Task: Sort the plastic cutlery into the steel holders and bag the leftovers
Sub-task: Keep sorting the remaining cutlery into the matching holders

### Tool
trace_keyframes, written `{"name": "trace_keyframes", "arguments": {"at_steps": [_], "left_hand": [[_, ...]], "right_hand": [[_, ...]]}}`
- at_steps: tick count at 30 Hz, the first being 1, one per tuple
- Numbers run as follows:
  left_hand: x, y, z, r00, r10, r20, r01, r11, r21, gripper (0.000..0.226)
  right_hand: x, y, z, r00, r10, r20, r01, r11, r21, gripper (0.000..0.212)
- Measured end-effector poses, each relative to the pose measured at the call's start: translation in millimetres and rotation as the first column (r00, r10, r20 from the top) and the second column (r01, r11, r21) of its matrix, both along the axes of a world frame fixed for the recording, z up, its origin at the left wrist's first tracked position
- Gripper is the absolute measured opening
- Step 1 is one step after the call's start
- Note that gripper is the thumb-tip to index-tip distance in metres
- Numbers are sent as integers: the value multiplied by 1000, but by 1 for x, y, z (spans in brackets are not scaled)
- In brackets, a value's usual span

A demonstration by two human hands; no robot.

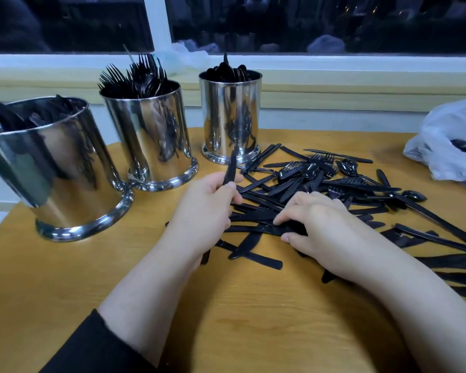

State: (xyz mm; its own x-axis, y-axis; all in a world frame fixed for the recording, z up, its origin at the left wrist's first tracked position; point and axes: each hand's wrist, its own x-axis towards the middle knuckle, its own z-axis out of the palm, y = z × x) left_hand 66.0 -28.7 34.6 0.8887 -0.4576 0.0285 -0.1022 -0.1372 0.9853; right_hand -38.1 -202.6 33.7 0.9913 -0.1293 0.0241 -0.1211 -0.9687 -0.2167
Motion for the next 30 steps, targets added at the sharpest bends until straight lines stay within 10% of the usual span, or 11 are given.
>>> {"name": "trace_keyframes", "arguments": {"at_steps": [30], "left_hand": [[8,11,5,964,-99,246,50,979,198,36]], "right_hand": [[-3,-9,0,985,17,175,-45,987,155,17]]}}
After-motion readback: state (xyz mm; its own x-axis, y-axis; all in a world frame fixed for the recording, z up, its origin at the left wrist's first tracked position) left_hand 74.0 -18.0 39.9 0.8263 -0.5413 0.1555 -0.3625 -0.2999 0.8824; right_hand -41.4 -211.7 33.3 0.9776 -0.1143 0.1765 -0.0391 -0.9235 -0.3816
